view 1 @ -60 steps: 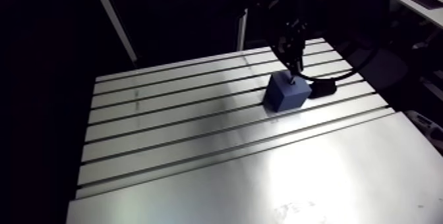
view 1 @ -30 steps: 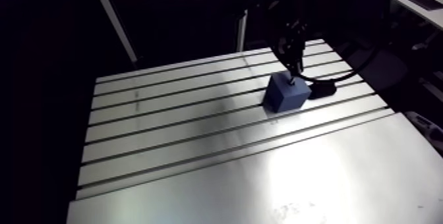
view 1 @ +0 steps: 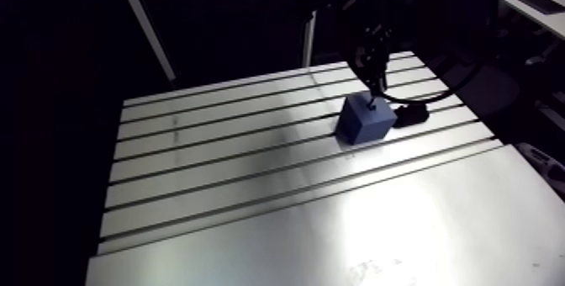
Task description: Pick up the M10 bolt and insert it into the hex recess until seated.
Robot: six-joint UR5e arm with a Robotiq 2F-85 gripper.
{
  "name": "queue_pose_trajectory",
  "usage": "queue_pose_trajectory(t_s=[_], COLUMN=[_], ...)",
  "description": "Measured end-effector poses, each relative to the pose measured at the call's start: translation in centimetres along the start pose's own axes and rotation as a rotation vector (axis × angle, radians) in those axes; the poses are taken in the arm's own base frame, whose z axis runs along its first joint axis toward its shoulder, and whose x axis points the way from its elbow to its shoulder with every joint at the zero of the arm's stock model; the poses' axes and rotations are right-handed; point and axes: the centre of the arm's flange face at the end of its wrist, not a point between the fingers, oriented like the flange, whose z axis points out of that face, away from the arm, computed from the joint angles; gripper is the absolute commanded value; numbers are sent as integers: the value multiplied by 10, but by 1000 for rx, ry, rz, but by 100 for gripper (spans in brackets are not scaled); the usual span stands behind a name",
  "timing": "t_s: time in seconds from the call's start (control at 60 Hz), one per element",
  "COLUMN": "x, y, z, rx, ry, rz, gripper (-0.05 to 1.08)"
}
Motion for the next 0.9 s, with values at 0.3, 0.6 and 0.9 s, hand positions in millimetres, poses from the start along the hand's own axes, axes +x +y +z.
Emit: queue_pose_trajectory(t_s=[0.3,0.6,0.9], x=[1,1,1], y=[0,-2,-2], z=[2,4,5], rx=[3,10,12], ry=[-2,-7,-9], rz=[-1,-5,-7], gripper=[98,98,98])
